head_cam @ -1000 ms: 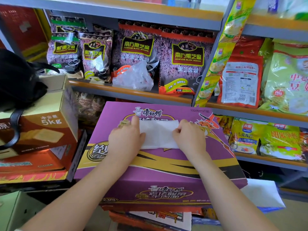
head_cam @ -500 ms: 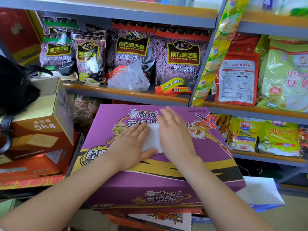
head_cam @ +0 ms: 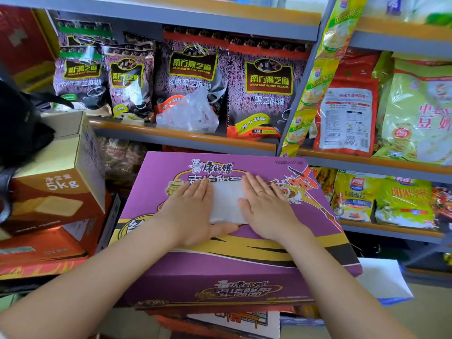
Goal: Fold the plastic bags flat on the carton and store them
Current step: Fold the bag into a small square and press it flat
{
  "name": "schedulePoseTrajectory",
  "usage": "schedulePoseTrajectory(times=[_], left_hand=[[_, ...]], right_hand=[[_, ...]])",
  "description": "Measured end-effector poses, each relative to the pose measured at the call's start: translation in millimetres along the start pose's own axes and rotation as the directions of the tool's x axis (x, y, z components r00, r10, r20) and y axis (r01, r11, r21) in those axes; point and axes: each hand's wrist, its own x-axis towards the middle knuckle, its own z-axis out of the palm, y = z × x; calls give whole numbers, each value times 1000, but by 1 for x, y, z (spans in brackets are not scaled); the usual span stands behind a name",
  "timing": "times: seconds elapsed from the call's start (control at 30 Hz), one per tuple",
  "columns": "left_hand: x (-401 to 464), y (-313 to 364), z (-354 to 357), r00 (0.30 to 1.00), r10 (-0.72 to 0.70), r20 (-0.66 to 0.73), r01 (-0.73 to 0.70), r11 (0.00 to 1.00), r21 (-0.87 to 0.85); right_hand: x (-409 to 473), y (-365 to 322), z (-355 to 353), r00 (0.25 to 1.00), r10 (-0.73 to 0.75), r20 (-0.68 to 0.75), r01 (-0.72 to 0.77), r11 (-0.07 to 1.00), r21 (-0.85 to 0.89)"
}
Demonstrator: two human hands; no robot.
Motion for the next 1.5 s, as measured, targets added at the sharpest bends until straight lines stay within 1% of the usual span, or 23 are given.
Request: schedulePoseTrajectory(times=[0.03,0.13,0.17,0.37,0.47,0.53,0.57,0.63,0.67,0.7,0.73,0.8,0.9,0.97,1.03,1.1,1.17,1.2,1.23,1.3,1.37,1.43,1.5], left_hand=[[4,6,-2,1000,16,-18,-16,1000,19],[15,20,2,982,175,-74,-171,983,58],[16,21,5,977,197,-79,-193,980,51],[10,13,11,989,127,-76,-129,991,-22],[1,0,13,996,82,-45,-86,993,-77],[-8,-10,13,997,64,-31,-66,994,-81],[-11,-14,12,997,66,-28,-67,995,-72],[-15,-19,11,996,83,-27,-84,994,-71],[-16,-21,10,995,94,-25,-96,992,-81],[-17,-22,8,994,106,-23,-108,990,-88],[-17,-23,7,993,115,-22,-117,989,-88],[-17,-23,4,992,120,-34,-122,988,-93],[-14,-25,1,992,126,-25,-128,986,-110],[-14,-24,1,989,130,-66,-137,982,-133],[-14,-20,-2,986,140,-87,-150,981,-124],[-13,-17,-4,987,132,-93,-141,986,-92],[-14,-15,-6,987,121,-105,-128,990,-57],[-15,-14,-7,988,111,-109,-117,992,-46],[-16,-14,-7,989,105,-108,-110,993,-39],[-16,-16,-6,986,105,-130,-112,992,-53],[-16,-18,-2,970,108,-217,-140,980,-139],[-16,-13,4,935,92,-343,-203,931,-303],[-16,1,10,900,-6,-435,-218,859,-463]], right_hand=[[0,-1,0,1000,-3,0,3,1000,2],[1,0,0,1000,-10,-2,10,1000,-14],[0,1,0,1000,-11,3,11,1000,-10],[0,-1,-1,1000,-10,11,10,1000,-1],[-2,3,-3,1000,1,16,-1,1000,-16],[-4,5,-6,1000,13,-12,-14,999,-46],[-6,4,-7,999,-5,-54,1,997,-74],[-14,-2,-10,980,-134,-148,116,985,-128],[-18,-6,-12,965,-217,-150,198,971,-131],[-22,-10,-14,952,-281,-121,267,956,-122],[-25,-13,-17,949,-308,-73,299,948,-111],[-27,-13,-20,955,-297,-12,292,945,-149],[-26,-9,-23,952,-301,-47,279,922,-268],[-23,-8,-23,944,-328,-45,302,908,-289],[-20,-9,-23,954,-297,-29,282,929,-239],[-16,-7,-22,978,-206,-38,199,971,-135],[-15,-2,-18,989,-90,-118,92,996,19],[-14,1,-17,984,-46,-174,64,993,98],[-14,4,-17,973,-20,-229,61,983,175],[-16,10,-15,960,17,-281,81,940,333],[-19,17,-12,952,43,-304,110,877,467],[-26,24,-11,945,79,-318,126,808,575],[-37,32,-11,943,109,-314,147,708,690]])
